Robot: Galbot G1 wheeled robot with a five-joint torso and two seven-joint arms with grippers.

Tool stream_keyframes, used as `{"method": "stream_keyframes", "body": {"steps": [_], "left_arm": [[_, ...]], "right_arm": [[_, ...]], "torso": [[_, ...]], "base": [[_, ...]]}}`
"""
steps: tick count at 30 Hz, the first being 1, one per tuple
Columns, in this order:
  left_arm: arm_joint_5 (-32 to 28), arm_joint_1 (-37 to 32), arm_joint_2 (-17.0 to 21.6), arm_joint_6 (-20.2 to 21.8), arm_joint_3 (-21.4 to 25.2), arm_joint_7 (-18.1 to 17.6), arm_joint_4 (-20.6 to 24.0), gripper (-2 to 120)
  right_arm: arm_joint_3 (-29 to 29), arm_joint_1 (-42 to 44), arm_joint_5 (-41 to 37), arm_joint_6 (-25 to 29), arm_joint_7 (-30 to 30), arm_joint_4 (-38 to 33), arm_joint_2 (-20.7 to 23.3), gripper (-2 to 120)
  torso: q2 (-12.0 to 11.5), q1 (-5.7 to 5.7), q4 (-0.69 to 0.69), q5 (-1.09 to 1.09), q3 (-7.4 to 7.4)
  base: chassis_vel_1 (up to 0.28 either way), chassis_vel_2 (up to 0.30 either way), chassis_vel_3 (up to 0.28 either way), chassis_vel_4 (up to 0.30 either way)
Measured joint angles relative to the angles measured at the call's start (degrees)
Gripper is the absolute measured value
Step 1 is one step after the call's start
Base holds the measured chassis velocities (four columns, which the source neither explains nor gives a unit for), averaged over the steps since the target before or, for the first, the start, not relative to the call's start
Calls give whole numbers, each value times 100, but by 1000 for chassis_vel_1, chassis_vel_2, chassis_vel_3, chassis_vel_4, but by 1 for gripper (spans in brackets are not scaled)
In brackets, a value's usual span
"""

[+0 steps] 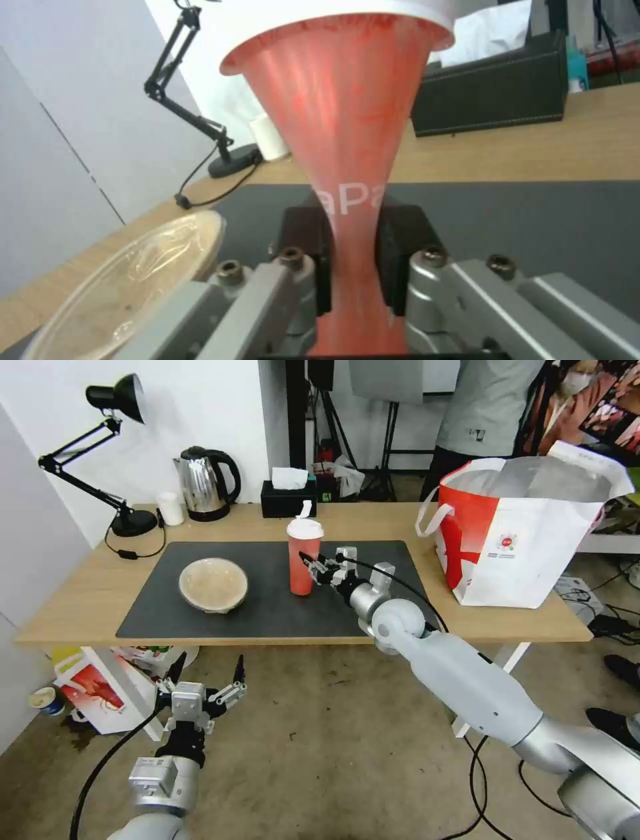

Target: Pick up the trash from the table and place it into the takeout bag.

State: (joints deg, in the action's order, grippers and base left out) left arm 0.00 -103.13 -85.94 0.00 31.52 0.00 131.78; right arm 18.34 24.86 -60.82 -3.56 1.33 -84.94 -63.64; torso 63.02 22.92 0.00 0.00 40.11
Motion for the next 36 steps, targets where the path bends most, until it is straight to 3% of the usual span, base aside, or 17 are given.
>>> {"method": "stream_keyframes", "body": {"steps": [5,28,36], "left_arm": [[0,0,0,0,0,0,0,100],[0,0,0,0,0,0,0,100],[0,0,0,0,0,0,0,100]], "right_arm": [[-58,-12,-36,17,-13,-123,76,3],[-194,-206,-362,8,47,-867,715,3],[-217,-394,-463,-38,-94,-1430,1304,3]], "torso": [[0,0,0,0,0],[0,0,0,1,0],[0,-1,-1,-1,0]], "base": [[0,0,0,0],[0,0,0,0],[0,0,0,0]]}}
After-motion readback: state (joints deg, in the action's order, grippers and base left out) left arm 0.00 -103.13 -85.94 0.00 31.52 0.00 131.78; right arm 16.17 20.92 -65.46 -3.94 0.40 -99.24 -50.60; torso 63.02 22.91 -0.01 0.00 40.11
